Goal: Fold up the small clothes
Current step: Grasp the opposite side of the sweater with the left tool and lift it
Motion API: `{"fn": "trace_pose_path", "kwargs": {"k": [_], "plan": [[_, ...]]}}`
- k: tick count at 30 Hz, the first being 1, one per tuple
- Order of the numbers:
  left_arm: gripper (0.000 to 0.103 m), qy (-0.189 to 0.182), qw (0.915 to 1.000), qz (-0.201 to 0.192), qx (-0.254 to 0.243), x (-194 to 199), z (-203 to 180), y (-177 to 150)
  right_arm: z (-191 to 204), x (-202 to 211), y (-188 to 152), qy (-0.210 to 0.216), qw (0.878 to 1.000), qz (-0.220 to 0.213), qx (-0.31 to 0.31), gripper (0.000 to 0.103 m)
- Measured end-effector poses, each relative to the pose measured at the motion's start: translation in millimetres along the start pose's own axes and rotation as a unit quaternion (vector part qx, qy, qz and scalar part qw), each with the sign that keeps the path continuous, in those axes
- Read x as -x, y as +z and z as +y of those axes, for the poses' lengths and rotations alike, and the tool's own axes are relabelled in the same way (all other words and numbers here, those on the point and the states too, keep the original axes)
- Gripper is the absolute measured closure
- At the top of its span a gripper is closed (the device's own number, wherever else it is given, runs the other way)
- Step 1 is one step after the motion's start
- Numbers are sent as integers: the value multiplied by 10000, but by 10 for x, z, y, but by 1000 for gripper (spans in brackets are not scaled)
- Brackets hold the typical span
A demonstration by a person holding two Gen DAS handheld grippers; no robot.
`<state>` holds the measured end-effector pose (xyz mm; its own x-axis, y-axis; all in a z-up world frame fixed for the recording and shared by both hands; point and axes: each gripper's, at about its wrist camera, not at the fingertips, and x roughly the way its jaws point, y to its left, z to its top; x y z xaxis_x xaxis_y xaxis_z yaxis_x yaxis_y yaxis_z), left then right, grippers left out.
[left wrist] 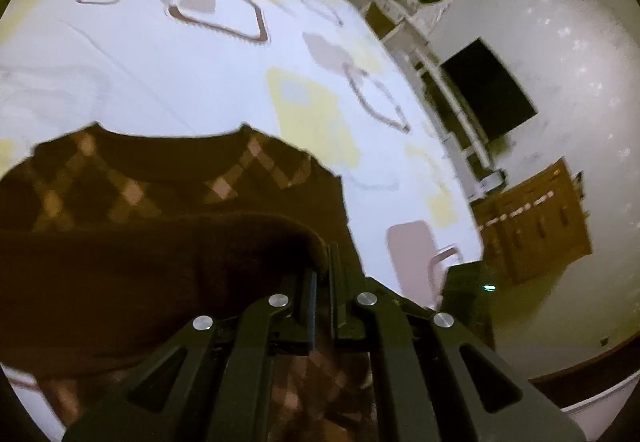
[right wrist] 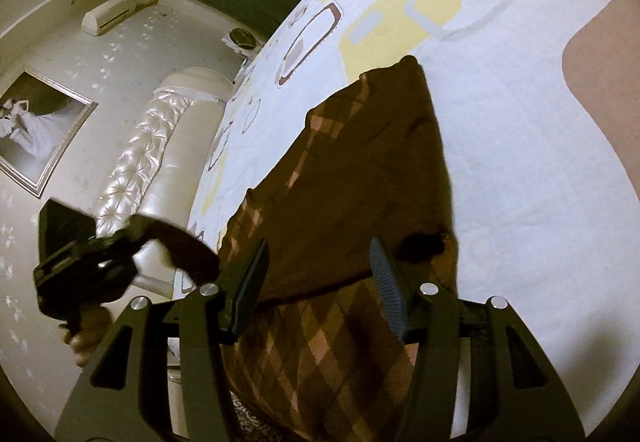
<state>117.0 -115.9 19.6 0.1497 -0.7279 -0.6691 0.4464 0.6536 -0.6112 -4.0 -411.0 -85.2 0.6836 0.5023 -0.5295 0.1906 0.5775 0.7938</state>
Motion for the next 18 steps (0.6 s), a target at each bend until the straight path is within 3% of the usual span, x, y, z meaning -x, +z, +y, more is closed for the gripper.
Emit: {"fn": "trace_pose_path", "kwargs": {"k": [8, 10, 14, 16, 18], "plan": [[99, 354, 9987, 355, -51, -709, 57, -125, -66, -86, -56, -42, 9999, 102, -7, 51], [92, 326, 9987, 401, -51, -798, 68, -150, -77, -98, -71, -53, 9999, 127, -1, 51], [54, 294, 9989, 275, -235, -724, 3, -225, -59, -63, -74, -61, 9999, 92, 39, 51], [52, 318, 9984, 53, -462, -554, -59, -290, -36, -36, -64, -33, 10000, 43, 45, 51], [35, 434, 9968, -155, -646, -352, -82, -369, 2, -19, -48, 49, 10000, 45, 45, 51]]}}
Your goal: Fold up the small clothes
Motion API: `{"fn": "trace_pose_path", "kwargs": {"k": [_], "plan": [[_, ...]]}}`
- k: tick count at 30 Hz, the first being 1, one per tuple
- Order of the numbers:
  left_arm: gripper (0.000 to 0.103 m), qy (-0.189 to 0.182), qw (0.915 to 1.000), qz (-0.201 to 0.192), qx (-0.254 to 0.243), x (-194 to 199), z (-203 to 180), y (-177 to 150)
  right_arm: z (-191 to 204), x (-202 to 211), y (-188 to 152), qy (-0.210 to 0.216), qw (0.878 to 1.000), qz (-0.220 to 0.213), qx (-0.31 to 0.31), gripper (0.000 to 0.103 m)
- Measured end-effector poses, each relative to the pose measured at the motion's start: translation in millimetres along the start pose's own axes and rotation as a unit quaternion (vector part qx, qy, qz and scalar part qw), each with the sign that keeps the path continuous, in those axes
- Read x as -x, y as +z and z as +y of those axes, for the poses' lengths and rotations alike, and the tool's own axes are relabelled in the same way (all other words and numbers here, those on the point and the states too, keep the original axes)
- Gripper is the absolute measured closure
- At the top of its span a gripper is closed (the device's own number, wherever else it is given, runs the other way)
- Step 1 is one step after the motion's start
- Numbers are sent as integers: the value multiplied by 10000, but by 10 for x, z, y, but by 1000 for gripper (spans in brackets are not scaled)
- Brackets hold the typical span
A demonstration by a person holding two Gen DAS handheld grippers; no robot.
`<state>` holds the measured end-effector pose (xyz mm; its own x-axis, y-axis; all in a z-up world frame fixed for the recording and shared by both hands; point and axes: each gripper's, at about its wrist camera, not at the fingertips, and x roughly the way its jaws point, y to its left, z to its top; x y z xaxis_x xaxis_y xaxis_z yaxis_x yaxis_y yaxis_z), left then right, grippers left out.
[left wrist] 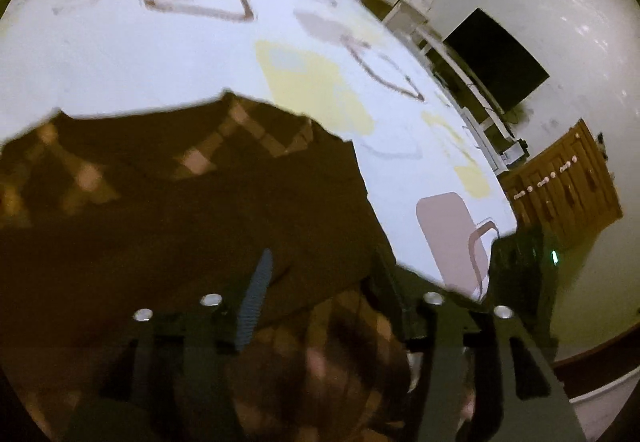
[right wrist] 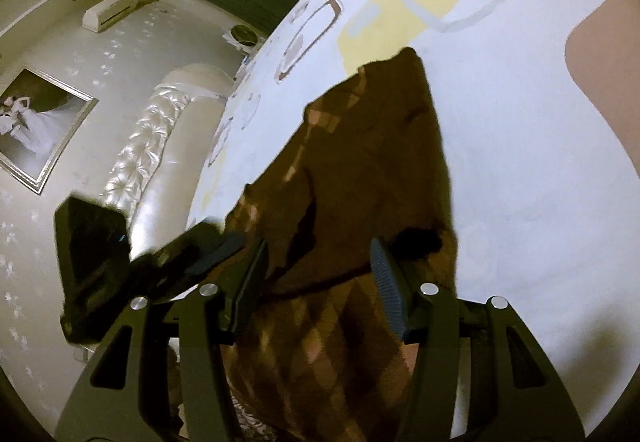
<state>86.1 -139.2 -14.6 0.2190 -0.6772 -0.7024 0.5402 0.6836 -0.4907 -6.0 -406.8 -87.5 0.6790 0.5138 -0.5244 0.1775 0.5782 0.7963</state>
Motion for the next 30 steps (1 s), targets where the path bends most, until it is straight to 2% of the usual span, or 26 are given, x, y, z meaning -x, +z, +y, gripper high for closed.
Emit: {"fn": "trace_pose_path", "kwargs": {"k": [4, 6, 9, 11, 12, 14, 16, 18, 20, 22, 23, 26, 30], "plan": [[23, 647, 9948, -792, -4, 636, 171, -312, 80, -14, 25, 226, 9996, 155, 0, 48], [21, 1092, 9883, -1053, 167, 884, 333, -470, 91, -70, 38, 288, 9990, 322, -69, 46], [21, 1684, 9736, -1395, 660, 1237, 689, -718, 98, -203, 78, 501, 9969, 532, -283, 46], [21, 1751, 9678, -1485, 1028, 1357, 897, -796, 136, -291, 107, 464, 9966, 612, -287, 46], [21, 1819, 9659, -1407, 1188, 1388, 999, -799, 159, -361, 139, 406, 9966, 665, -280, 46], [21, 1903, 9627, -1445, 1270, 1460, 1086, -793, 191, -504, 199, 285, 9961, 768, -327, 46], [21, 2070, 9553, -1595, 1379, 1548, 1164, -783, 210, -626, 225, 195, 9953, 884, -350, 46], [21, 2047, 9537, -1625, 1491, 1610, 1237, -782, 200, -769, 231, 96, 9939, 1022, -400, 46], [21, 2078, 9510, -1668, 1571, 1664, 1275, -815, 171, -861, 219, 7, 9931, 1067, -477, 56], [21, 2098, 9498, -1680, 1602, 1693, 1297, -813, 170, -932, 211, -104, 9928, 1089, -496, 88], [21, 2120, 9489, -1684, 1620, 1705, 1310, -816, 171, -958, 212, -156, 9924, 1112, -507, 95], [21, 2118, 9470, -1686, 1730, 1724, 1370, -837, 246, -914, 232, -153, 9933, 1057, -439, 97], [21, 2100, 9458, -1644, 1851, 1718, 1444, -865, 492, -535, 370, 99, 9986, 526, -22, 98]]}}
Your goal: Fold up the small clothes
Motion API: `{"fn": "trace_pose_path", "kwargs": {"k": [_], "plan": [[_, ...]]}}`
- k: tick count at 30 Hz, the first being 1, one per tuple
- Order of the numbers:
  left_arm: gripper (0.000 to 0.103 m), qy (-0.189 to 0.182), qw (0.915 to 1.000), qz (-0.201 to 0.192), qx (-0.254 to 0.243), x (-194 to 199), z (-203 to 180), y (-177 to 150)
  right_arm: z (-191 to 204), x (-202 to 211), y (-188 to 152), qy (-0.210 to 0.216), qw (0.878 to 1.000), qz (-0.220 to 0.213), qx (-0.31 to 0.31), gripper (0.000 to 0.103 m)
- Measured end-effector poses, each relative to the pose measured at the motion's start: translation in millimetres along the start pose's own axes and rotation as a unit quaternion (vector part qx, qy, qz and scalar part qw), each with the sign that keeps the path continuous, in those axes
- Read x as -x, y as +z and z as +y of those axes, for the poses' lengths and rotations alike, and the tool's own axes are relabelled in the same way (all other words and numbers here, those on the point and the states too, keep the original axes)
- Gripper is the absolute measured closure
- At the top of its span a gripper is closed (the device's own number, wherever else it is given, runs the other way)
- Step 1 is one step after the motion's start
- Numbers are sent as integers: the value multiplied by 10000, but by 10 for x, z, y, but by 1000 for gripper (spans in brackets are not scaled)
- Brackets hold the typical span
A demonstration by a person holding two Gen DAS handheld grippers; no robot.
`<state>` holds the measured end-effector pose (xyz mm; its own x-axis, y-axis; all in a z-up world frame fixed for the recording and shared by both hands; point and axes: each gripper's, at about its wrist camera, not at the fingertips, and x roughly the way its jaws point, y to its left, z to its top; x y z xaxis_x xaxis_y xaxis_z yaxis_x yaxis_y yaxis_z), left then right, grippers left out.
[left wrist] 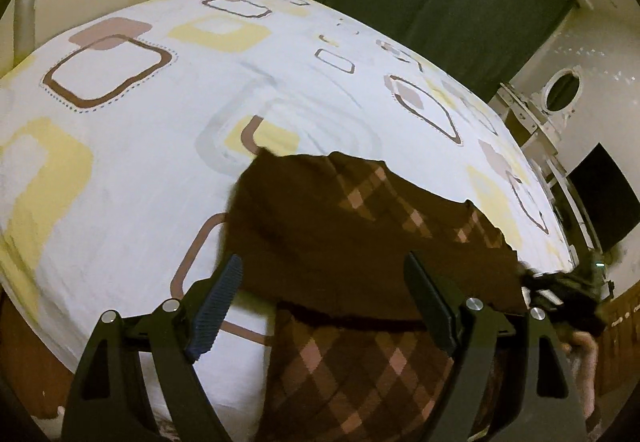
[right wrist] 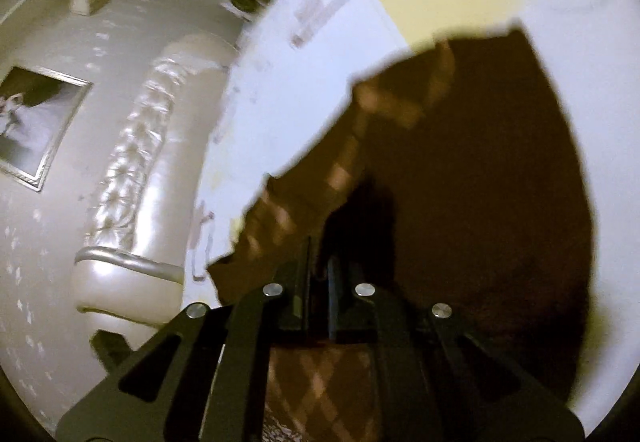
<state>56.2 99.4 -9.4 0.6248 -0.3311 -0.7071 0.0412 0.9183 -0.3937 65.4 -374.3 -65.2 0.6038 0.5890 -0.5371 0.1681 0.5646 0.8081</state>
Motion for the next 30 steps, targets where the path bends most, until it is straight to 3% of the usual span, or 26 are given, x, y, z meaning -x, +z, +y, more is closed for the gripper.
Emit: {"fn": "trace_pose_path", "kwargs": {"k": [4, 7, 14, 20, 23, 25, 28, 30], "plan": [[21, 64, 10000, 36, -26, -29, 15, -35, -3, 420, 58, -99, 9985, -485, 246, 98], [21, 90, 9999, 135, -21, -100, 12, -74, -250, 574, 107, -285, 9980, -554, 99, 98], [21, 350, 9986, 312, -247, -287, -13, -193, -743, 521, 121, -679, 9956, -584, -292, 98], [21, 400, 9982, 433, 129, -428, 195, -176, -947, 389, 30, -724, 9957, -470, -348, 98], [21, 387, 9979, 464, 240, -492, 273, -134, -954, 411, 45, -656, 9962, -419, -396, 96], [21, 337, 9977, 513, 286, -541, 318, -108, -886, 526, 71, -762, 9952, -521, -325, 89], [21, 260, 9975, 607, 271, -641, 369, -59, -572, 722, 141, -1071, 9897, -932, 182, 83], [21, 243, 9975, 624, 243, -695, 382, -15, -273, 693, 208, -985, 9888, -948, 596, 82]]}}
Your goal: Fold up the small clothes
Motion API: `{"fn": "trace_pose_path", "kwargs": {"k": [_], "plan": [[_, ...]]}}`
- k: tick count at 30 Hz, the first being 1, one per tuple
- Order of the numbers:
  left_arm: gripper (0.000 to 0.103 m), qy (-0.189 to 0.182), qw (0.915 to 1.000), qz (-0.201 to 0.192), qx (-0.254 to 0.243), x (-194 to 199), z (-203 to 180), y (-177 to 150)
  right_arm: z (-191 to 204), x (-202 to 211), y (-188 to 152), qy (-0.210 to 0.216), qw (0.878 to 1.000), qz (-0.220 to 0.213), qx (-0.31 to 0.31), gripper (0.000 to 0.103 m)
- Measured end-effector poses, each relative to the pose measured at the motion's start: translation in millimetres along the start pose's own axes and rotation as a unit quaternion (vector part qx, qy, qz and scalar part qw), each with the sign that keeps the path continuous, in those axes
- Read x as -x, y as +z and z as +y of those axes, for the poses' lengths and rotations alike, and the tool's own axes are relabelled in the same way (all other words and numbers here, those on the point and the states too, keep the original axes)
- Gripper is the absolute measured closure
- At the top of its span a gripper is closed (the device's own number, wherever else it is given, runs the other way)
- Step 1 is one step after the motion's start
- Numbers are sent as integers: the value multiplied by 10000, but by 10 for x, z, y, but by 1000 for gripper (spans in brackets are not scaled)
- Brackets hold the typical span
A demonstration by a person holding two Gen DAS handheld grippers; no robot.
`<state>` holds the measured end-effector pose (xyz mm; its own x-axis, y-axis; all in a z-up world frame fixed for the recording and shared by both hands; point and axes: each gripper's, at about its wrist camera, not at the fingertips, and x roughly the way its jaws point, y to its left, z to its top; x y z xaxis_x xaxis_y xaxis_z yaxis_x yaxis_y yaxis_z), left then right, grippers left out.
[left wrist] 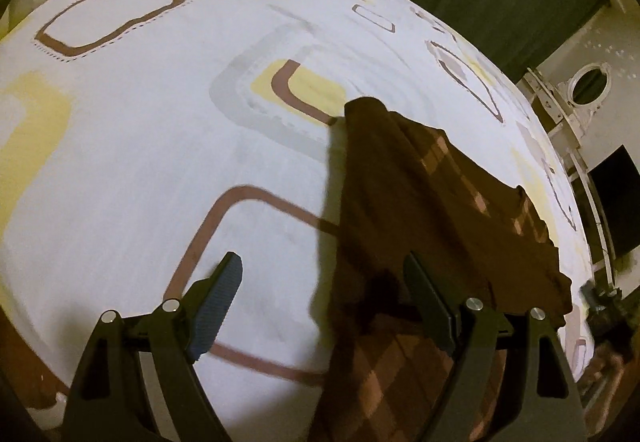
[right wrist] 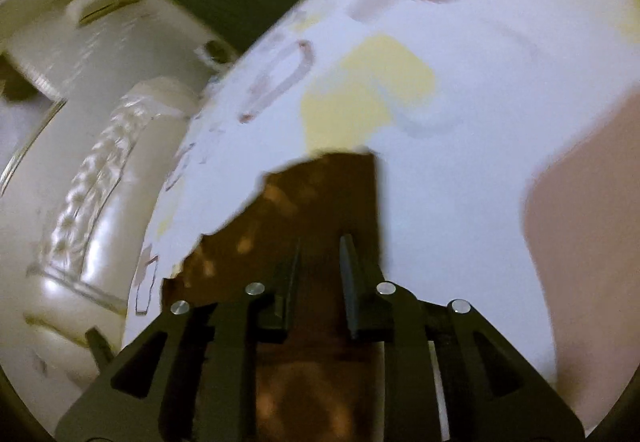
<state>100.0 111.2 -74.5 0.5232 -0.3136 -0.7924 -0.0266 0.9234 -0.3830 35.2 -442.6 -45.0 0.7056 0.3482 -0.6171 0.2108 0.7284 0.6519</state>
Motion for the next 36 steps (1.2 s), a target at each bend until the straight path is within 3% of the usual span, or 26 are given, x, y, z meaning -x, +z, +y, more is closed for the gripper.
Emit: {"fn": "trace_pose_path", "kwargs": {"k": [2, 5, 8, 12, 16, 20, 22, 23, 24, 25, 27, 32, 36], "plan": [[21, -13, 10000, 36, -32, -66, 12, 51, 360, -155, 70, 303, 9980, 262, 480, 81], [21, 21, 9999, 33, -112, -146, 24, 98, 981, -653, 57, 878, 9827, 1036, 1261, 80], [21, 103, 9996, -2, -277, -187, -4, 110, 1600, -1338, -99, 1183, 9546, 1761, 2090, 80], [21, 439, 9965, -62, -709, -236, -76, 54, 2099, -2090, -272, 1336, 9283, 2360, 2543, 80], [24, 636, 9955, -203, -665, -247, -86, -19, 2327, -2564, -440, 1465, 9055, 2849, 2782, 78], [25, 617, 9962, -250, -554, -246, -57, -25, 2460, -2725, -669, 1558, 8732, 3347, 3182, 76], [25, 585, 9965, -263, -535, -248, -40, -23, 2468, -2738, -751, 1348, 8609, 3447, 3491, 76], [25, 576, 9966, -282, -518, -246, -39, -28, 2462, -2750, -778, 1285, 8571, 3491, 3565, 79], [25, 577, 9965, -304, -514, -247, -38, -33, 2449, -2764, -808, 1206, 8537, 3529, 3635, 95], [25, 594, 9963, -334, -531, -247, -42, -45, 2444, -2769, -826, 1153, 8525, 3520, 3688, 103], [25, 620, 9958, -374, -562, -252, -52, -57, 2438, -2755, -811, 1146, 8553, 3429, 3712, 103], [24, 605, 9957, -451, -531, -246, -43, -80, 2344, -2650, -565, 1084, 8939, 2745, 3373, 103], [24, 608, 9953, -512, -560, -241, -41, -92, 2264, -2755, -554, 1249, 8925, 3043, 3087, 101]]}}
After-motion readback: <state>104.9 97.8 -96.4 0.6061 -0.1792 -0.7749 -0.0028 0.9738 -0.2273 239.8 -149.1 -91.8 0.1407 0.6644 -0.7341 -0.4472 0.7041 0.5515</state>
